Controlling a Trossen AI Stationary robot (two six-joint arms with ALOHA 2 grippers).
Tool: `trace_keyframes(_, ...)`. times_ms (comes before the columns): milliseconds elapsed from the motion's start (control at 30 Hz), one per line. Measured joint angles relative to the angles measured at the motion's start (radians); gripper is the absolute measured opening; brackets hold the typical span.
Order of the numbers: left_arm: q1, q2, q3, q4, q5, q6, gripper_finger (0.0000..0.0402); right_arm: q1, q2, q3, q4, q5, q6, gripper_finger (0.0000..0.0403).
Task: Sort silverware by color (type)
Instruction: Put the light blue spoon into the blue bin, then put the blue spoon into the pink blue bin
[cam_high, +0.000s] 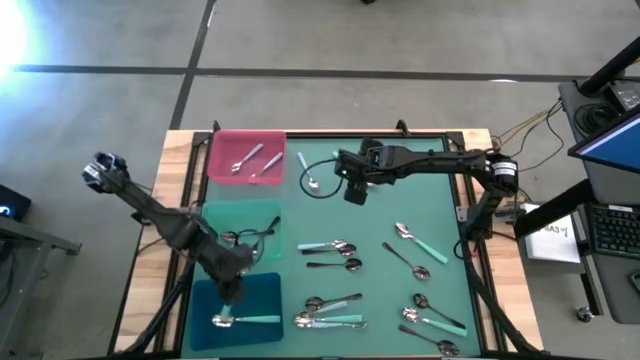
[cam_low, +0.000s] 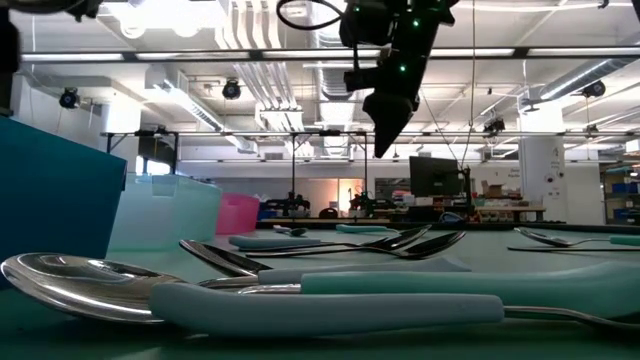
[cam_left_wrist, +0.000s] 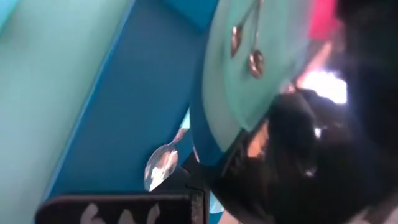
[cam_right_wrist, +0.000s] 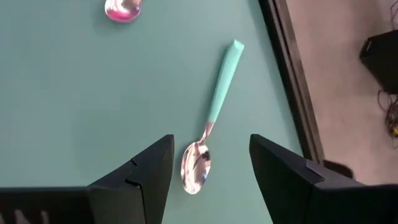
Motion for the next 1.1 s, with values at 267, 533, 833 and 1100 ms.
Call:
trace_keyframes(267,-0.004,0.094,0.009,-0.033,0.157,0.001,0.0025,0.003,0.000,-0.059,-0.006,-0.304,0.065,0.0201)
trace_keyframes(533,-0.004,0.184,0.009,-0.009,0.206,0.059,0.0063,0.019,0.000,-0.097,-0.009,-0.351,0.104,0.0201)
trace_keyframes(833,-0.002,0.219,0.009,0.057,0.110,0.198,0.0110,0.019,0.000,-0.098,-0.007,-0.350,0.104,0.0201)
trace_keyframes(1100,0.013,0.216,0.009,0.053,-0.017,0.304,0.0111,0.019,0.000,-0.098,0.002,-0.349,0.084,0.0201)
